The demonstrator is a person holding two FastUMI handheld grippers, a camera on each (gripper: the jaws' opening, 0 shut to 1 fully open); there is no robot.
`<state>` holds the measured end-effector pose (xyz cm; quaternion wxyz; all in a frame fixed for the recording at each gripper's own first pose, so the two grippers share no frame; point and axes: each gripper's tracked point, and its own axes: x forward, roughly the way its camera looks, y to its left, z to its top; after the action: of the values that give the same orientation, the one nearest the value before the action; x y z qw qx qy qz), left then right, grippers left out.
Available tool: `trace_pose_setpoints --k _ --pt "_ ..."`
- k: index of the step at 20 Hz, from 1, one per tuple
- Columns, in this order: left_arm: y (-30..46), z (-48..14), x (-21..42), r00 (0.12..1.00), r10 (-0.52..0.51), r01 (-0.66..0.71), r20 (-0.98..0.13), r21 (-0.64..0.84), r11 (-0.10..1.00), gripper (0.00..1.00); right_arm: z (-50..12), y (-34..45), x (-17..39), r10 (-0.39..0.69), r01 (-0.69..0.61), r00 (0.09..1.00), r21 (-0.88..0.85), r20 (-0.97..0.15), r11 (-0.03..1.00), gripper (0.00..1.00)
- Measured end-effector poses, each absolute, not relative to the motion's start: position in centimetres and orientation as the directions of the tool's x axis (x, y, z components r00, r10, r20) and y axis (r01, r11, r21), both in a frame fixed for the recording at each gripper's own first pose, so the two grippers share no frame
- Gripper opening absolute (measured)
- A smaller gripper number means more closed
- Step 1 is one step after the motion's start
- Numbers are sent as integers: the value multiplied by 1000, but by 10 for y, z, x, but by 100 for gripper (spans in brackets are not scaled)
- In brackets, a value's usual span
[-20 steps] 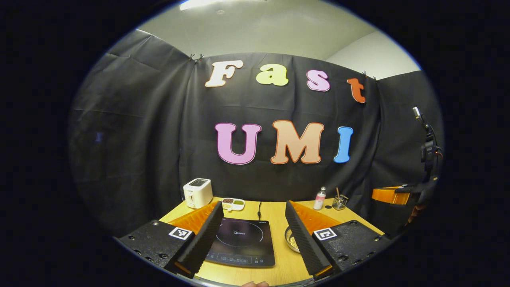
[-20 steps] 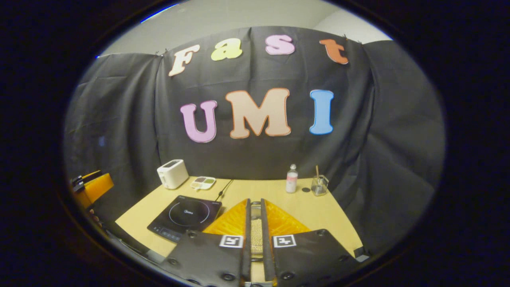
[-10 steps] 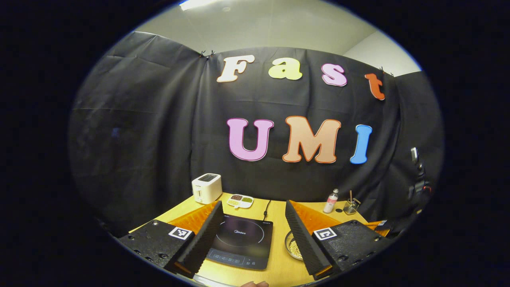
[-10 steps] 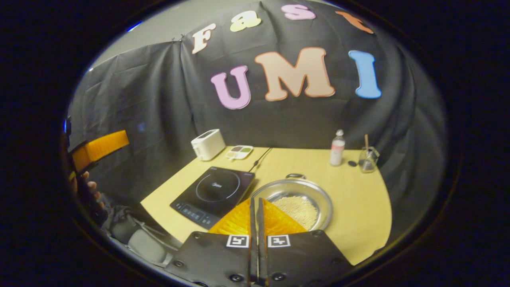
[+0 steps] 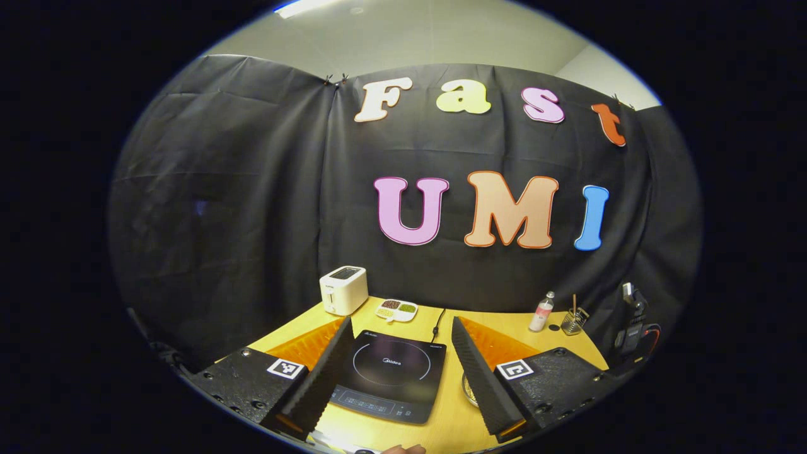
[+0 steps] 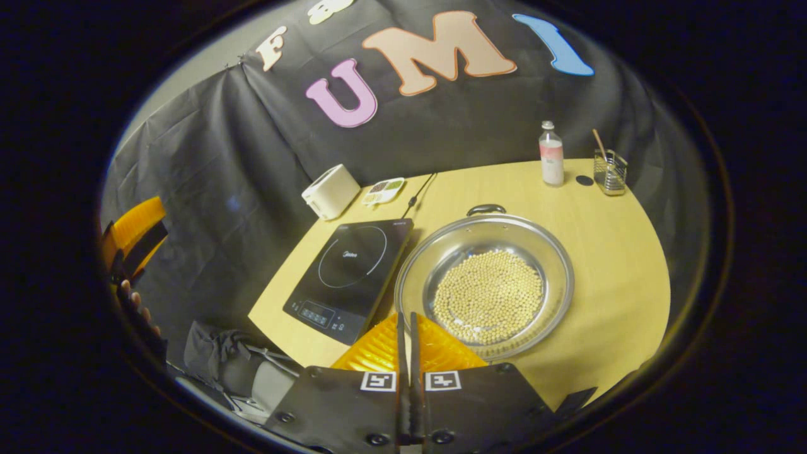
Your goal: First push the handle of the pot to place it horizontally, then grasp the pot with both hands and set it on the induction cooktop.
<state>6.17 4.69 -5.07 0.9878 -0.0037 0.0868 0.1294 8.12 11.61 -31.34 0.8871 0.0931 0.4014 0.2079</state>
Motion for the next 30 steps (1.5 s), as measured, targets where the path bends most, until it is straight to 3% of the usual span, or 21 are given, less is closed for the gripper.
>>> trace_pose_setpoints --k 3,4,5,10,14,17,21,22,26,27,30 --pt "60 -57 76 960 220 -222 -171 8 975 92 -336 128 80 426 -274 551 327 -718 905 0" --pt "66 -62 81 962 204 -207 -179 1 978 95 -344 133 76 414 -251 534 329 -737 910 3" --pt "73 -67 88 963 190 -196 -191 -12 980 92 -353 137 71 399 -229 515 327 -759 917 0" --pt "111 -84 126 972 125 -145 -200 -84 986 95 -395 155 55 284 -225 415 205 -864 952 3" --pt "114 -98 146 977 25 -55 -213 -133 990 92 -422 151 58 171 -150 377 122 -910 981 0" --pt "119 -101 154 975 -17 -13 -220 -135 991 95 -433 143 53 104 -134 345 60 -933 989 3" --pt "132 -94 168 979 9 -38 -201 -138 990 95 -443 127 44 41 -170 300 -12 -953 985 2" --pt "132 -93 170 980 10 -40 -200 -149 988 91 -443 125 45 40 -166 296 -11 -954 986 3" --pt "119 -103 174 974 -7 -25 -225 -136 990 100 -442 109 47 60 -134 281 23 -958 991 3" --pt "118 -99 176 977 -2 -28 -214 -138 990 96 -443 103 48 54 -139 277 15 -959 990 1" --pt "108 -101 181 976 5 -35 -218 -133 990 95 -445 80 50 25 -140 275 -14 -961 990 1"
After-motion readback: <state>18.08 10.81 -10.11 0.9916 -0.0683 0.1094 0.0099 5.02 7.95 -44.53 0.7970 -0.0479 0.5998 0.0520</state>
